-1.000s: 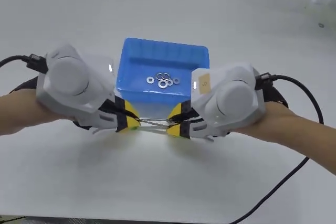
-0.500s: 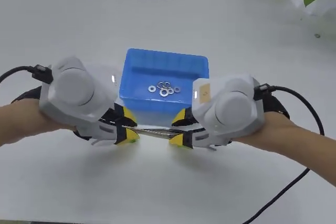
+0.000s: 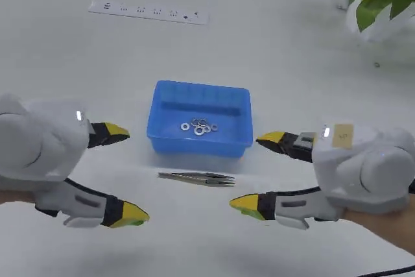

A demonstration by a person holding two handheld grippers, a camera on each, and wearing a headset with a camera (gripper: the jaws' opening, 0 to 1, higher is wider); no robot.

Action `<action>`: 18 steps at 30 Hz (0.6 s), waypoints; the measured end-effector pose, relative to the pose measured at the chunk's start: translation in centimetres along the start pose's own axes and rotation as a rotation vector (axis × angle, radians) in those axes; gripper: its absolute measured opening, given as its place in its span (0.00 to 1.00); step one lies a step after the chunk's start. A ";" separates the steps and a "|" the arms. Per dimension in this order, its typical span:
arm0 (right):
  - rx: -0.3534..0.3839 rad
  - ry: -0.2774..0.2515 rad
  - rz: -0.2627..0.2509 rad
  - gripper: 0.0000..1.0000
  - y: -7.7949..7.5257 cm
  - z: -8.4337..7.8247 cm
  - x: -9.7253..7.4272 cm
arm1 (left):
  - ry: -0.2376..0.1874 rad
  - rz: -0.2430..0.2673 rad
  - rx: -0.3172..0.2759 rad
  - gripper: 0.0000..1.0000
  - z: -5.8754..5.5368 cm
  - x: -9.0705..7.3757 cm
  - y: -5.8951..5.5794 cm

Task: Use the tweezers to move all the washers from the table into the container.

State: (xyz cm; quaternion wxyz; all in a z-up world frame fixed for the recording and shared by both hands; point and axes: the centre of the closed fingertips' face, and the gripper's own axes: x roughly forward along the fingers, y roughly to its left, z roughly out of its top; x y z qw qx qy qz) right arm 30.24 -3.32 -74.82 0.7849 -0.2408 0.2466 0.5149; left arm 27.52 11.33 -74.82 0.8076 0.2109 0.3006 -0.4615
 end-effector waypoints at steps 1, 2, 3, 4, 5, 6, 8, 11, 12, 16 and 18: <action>0.006 0.011 -0.027 0.79 -0.3 -0.4 -0.4 | 0.015 0.024 -0.013 1.00 -0.2 -0.1 0.3; 0.006 0.015 -0.046 0.85 -0.5 -0.6 -0.6 | 0.052 0.049 -0.008 0.98 -0.7 -0.7 0.6; 0.002 0.017 -0.059 0.89 -0.5 -0.8 -0.9 | 0.045 0.059 -0.005 1.00 -0.6 -0.6 0.8; 0.003 0.021 -0.067 0.92 -0.6 -0.9 -1.2 | 0.058 0.077 0.013 1.00 -0.8 -1.0 0.9; 0.013 0.021 -0.074 0.95 -0.6 -0.9 -1.3 | 0.057 0.088 0.021 1.00 -0.7 -1.1 1.0; 0.026 0.018 -0.082 0.96 -0.5 -0.9 -1.7 | 0.061 0.103 0.029 1.00 -0.6 -1.3 1.0; 0.014 0.012 -0.114 0.99 -0.8 -0.7 -2.1 | 0.060 0.109 0.048 1.00 -0.3 -1.7 0.8; 0.011 0.001 -0.126 1.00 -0.8 -0.4 -2.5 | 0.052 0.114 0.063 1.00 0.3 -2.2 0.6; 0.016 0.002 -0.128 1.00 -0.8 -0.3 -2.6 | 0.050 0.116 0.064 1.00 0.4 -2.3 0.6; 0.009 -0.005 -0.139 1.00 -0.7 0.1 -3.1 | 0.048 0.136 0.081 1.00 0.9 -3.1 0.5; 0.005 -0.007 -0.140 1.00 -0.7 0.2 -3.2 | 0.049 0.155 0.096 1.00 1.0 -3.4 0.6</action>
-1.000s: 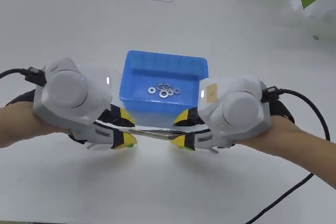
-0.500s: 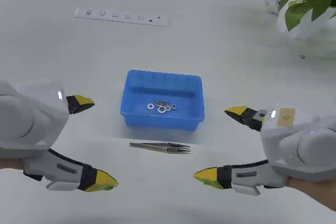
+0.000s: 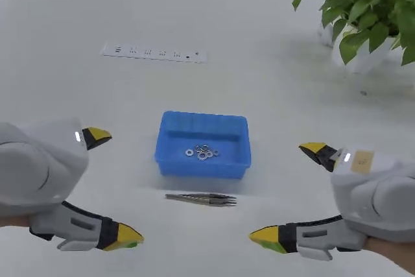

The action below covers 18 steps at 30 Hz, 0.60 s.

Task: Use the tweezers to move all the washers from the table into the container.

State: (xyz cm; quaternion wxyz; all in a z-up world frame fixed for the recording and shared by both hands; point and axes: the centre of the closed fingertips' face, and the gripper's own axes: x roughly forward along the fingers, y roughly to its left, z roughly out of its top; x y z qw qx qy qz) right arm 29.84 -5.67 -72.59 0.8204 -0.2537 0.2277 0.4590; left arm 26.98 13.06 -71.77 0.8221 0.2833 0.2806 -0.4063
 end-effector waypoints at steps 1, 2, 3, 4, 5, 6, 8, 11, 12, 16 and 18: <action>-0.003 0.004 0.003 1.00 0.1 0.0 0.0 | -0.004 0.014 0.010 1.00 0.1 -0.3 0.1; -0.009 0.010 0.007 1.00 0.1 -0.1 -0.1 | -0.009 0.018 0.014 1.00 0.2 -0.5 0.1; -0.012 0.012 0.012 1.00 0.2 -0.2 -0.1 | -0.012 0.019 0.013 1.00 0.3 -0.7 0.1; -0.015 0.012 0.018 1.00 0.3 -0.2 -0.1 | -0.012 0.019 0.011 1.00 0.3 -0.8 0.1; -0.019 0.013 0.028 1.00 0.6 -0.2 -0.1 | -0.011 0.017 0.008 1.00 0.3 -0.9 0.0; -0.023 0.017 0.034 1.00 0.7 -0.2 -0.1 | -0.011 0.017 0.009 1.00 0.3 -1.0 -0.1; -0.030 0.025 0.046 1.00 1.1 -0.2 -0.1 | -0.002 0.022 0.017 1.00 0.1 -1.1 -0.1; -0.039 0.029 0.049 1.00 1.3 0.0 0.0 | 0.015 0.033 0.022 1.00 -0.2 -1.2 -0.1; -0.038 0.028 0.048 1.00 1.3 0.0 0.0 | 0.014 0.030 0.017 1.00 -0.2 -1.4 -0.3; -0.028 0.030 0.044 1.00 1.3 0.1 -0.1 | 0.022 0.022 0.018 1.00 -0.3 -1.8 -0.6; -0.018 0.020 0.043 1.00 1.3 0.4 -0.3 | 0.024 0.019 0.019 1.00 -0.3 -1.9 -0.6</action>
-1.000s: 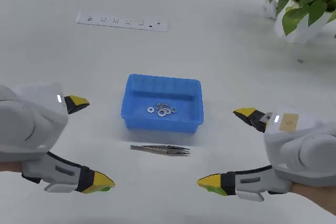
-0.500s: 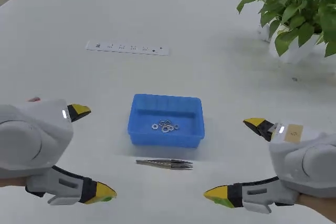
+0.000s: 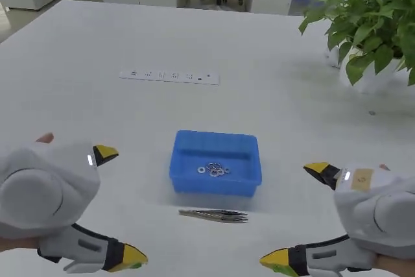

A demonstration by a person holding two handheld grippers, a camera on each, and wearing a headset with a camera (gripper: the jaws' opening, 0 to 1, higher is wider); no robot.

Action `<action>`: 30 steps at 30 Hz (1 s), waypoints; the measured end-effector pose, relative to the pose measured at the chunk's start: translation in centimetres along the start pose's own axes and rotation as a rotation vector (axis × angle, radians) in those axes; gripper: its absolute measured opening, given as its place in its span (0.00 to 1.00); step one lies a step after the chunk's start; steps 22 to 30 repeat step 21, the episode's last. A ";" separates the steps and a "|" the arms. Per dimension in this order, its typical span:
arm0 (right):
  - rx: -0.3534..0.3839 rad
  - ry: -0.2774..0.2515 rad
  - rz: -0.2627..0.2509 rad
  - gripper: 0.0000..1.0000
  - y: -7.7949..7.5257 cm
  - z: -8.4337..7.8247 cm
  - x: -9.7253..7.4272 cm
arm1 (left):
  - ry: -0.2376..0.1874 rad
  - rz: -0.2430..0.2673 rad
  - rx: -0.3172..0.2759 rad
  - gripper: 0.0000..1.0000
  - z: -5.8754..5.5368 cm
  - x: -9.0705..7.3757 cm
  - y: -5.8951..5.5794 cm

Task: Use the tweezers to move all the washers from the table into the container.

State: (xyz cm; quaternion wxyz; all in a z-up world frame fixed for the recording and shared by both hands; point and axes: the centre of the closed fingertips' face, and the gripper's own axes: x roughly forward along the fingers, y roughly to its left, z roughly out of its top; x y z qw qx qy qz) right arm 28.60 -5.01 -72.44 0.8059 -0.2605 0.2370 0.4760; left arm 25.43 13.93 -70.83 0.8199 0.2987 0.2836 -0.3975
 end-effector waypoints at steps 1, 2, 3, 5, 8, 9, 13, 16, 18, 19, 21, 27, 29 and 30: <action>0.007 -0.006 -0.001 1.00 0.0 0.1 -0.1 | 0.001 0.000 -0.001 1.00 0.0 0.0 0.0; 0.011 -0.008 -0.003 1.00 -0.1 0.1 -0.2 | 0.000 -0.001 -0.003 1.00 0.1 0.0 0.0; 0.013 -0.008 -0.006 1.00 -0.1 0.1 -0.2 | -0.002 -0.002 -0.004 1.00 0.2 0.0 0.0; 0.016 -0.007 -0.007 1.00 0.0 0.1 -0.4 | -0.009 -0.002 -0.004 1.00 0.4 0.1 -0.1; 0.021 -0.001 -0.003 1.00 0.2 -0.1 -0.4 | -0.013 -0.004 -0.004 1.00 0.7 0.3 -0.2; 0.023 -0.002 -0.003 1.00 0.2 -0.1 -0.5 | -0.014 -0.006 -0.003 1.00 0.8 0.4 -0.3; 0.034 0.002 -0.003 1.00 0.3 -0.3 -0.6 | -0.012 -0.016 0.009 1.00 1.0 0.4 -0.5; 0.052 0.007 -0.006 1.00 0.3 -0.5 -0.6 | -0.007 -0.017 0.018 1.00 1.0 0.4 -0.4; 0.057 0.009 -0.008 1.00 0.3 -0.6 -0.5 | -0.006 -0.015 0.017 1.00 1.0 0.3 -0.4; 0.061 0.011 -0.008 1.00 0.4 -0.6 -0.5 | -0.004 -0.013 0.017 1.00 1.0 0.3 -0.3; 0.066 0.013 -0.008 1.00 0.4 -0.7 -0.5 | 0.006 -0.019 0.018 1.00 0.9 0.2 -0.4; 0.066 0.013 -0.008 1.00 0.4 -0.7 -0.5 | 0.006 -0.019 0.018 1.00 0.9 0.2 -0.4; 0.066 0.013 -0.008 1.00 0.4 -0.7 -0.5 | 0.006 -0.019 0.018 1.00 0.9 0.2 -0.4; 0.066 0.013 -0.008 1.00 0.4 -0.7 -0.5 | 0.006 -0.019 0.018 1.00 0.9 0.2 -0.4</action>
